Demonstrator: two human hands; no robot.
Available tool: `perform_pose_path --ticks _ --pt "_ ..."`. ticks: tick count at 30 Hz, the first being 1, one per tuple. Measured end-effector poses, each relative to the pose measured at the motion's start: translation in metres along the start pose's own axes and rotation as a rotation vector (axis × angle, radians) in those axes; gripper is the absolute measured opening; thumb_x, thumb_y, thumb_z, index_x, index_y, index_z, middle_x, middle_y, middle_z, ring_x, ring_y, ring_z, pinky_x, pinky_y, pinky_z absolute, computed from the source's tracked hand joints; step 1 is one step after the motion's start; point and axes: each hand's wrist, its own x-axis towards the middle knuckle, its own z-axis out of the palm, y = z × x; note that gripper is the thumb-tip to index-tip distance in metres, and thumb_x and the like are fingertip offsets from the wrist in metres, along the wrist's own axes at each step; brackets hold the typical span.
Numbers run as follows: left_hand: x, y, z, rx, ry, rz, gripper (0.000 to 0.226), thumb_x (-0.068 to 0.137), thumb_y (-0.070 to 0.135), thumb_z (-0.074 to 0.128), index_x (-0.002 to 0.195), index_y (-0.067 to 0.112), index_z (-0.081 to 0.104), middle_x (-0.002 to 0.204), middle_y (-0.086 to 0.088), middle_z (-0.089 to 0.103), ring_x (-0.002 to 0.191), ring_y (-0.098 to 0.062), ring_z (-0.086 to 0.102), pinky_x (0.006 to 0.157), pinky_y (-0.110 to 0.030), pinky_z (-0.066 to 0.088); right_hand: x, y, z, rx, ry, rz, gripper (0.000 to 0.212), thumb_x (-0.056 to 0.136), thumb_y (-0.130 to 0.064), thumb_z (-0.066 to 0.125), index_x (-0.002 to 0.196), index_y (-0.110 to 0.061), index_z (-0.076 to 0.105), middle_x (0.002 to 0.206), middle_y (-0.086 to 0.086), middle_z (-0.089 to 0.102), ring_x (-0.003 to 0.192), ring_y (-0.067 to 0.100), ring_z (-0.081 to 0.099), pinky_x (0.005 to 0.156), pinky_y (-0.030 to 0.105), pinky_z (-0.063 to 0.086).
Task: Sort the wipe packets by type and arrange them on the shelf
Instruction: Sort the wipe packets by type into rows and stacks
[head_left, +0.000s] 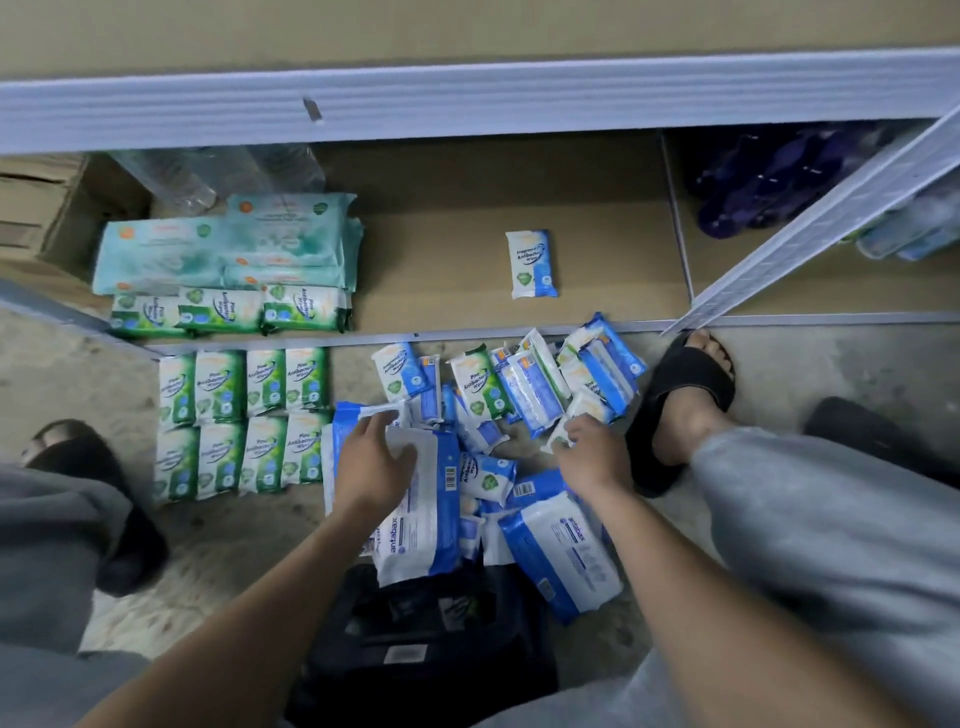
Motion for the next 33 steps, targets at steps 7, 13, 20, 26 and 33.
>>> perform_pose_path --ticks 7,13,20,26,33 --pt "0.048 0.043 0.018 0.105 -0.061 0.179 0.044 0.092 0.019 0.063 0.135 0.014 0.059 0.132 -0.013 0.062 0.116 -0.033 0.058 0.094 -0.039 0.049 0.045 -0.033 -0.002 0.03 0.129 -0.137 0.027 0.095 -0.014 0.06 0.122 -0.009 0.061 0.118 0.01 0.068 0.105 0.031 0.064 0.088 0.04 0.053" --pt "0.098 0.064 0.052 -0.169 -0.117 -0.179 0.03 0.089 0.024 0.07 0.117 0.016 0.064 0.107 0.002 0.066 0.098 -0.023 0.063 0.081 -0.03 0.049 0.073 -0.044 0.022 -0.012 0.13 -0.22 0.051 0.093 0.002 0.053 0.143 -0.006 0.047 0.143 0.014 0.05 0.131 0.033 0.046 0.102 0.036 0.04" --pt "0.117 0.072 0.09 -0.24 -0.094 -0.434 0.029 0.081 0.036 0.074 0.1 0.019 0.061 0.092 -0.003 0.071 0.091 -0.026 0.067 0.074 -0.031 0.05 0.085 -0.044 0.042 -0.041 0.165 -0.187 0.065 0.084 0.006 0.054 0.147 -0.004 0.041 0.144 0.019 0.045 0.13 0.037 0.042 0.107 0.043 0.035" --pt "0.123 0.081 0.099 -0.33 -0.132 -0.491 0.018 0.088 0.029 0.07 0.081 0.018 0.059 0.078 -0.004 0.064 0.076 -0.025 0.06 0.068 -0.033 0.048 0.103 -0.039 0.046 -0.004 0.11 -0.146 0.045 0.087 0.009 0.047 0.123 -0.008 0.068 0.115 0.017 0.062 0.108 0.035 0.057 0.082 0.033 0.043" --pt "0.12 0.075 0.085 -0.355 -0.123 -0.388 0.021 0.093 0.03 0.066 0.094 0.016 0.052 0.073 0.003 0.055 0.066 -0.015 0.051 0.051 -0.026 0.037 0.103 -0.03 0.058 0.062 0.186 -0.137 0.031 0.09 0.0 0.057 0.111 -0.015 0.074 0.117 0.012 0.063 0.11 0.035 0.054 0.08 0.033 0.046"
